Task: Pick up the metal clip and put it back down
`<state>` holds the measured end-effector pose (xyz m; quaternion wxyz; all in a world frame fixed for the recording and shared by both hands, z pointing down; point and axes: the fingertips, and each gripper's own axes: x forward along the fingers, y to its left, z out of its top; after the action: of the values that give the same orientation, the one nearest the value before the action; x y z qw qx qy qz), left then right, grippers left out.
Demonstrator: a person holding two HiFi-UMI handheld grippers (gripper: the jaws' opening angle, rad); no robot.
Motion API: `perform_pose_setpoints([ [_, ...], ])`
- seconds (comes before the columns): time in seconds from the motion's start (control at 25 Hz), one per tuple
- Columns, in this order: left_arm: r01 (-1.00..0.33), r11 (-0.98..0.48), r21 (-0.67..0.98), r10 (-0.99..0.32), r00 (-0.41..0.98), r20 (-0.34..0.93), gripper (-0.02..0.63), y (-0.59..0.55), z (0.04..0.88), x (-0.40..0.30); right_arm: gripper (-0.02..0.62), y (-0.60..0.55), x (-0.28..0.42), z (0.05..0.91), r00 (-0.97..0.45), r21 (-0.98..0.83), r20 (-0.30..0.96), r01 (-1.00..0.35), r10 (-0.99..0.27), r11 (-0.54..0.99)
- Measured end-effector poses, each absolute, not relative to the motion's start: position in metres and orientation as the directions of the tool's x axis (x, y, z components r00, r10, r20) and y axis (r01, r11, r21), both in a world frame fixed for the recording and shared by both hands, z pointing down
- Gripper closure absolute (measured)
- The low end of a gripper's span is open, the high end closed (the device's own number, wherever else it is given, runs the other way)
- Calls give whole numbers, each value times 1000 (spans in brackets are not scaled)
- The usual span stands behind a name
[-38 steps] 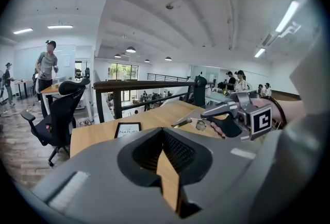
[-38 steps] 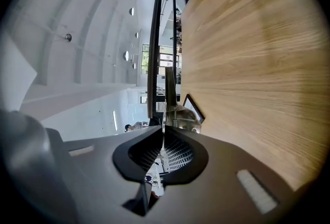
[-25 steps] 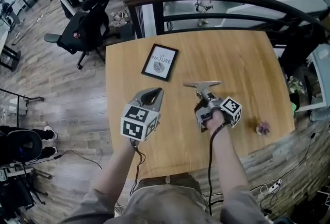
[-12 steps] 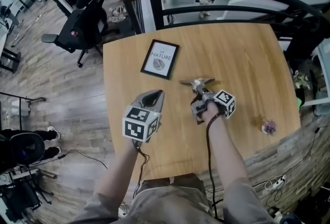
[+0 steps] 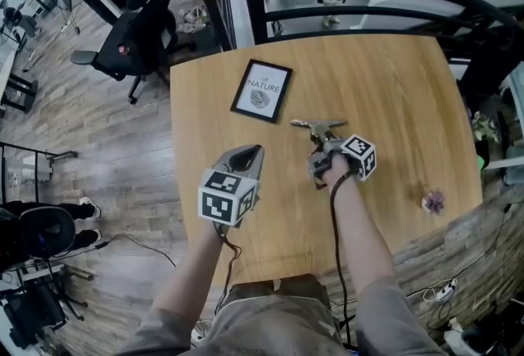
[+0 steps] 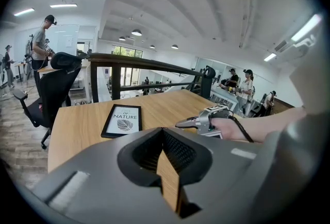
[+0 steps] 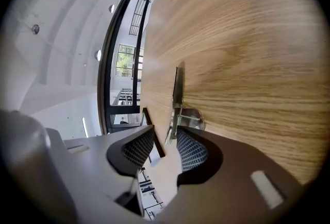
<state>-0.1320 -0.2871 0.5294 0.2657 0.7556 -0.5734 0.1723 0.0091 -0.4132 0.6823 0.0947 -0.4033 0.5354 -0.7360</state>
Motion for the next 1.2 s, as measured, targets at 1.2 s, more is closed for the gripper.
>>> perform_pose_setpoints([
  [1.2,-953,-229,201,-933,273,234,606,-193,327,-133,514,-240,8,309,-822,-302,156,-567,-547,766],
])
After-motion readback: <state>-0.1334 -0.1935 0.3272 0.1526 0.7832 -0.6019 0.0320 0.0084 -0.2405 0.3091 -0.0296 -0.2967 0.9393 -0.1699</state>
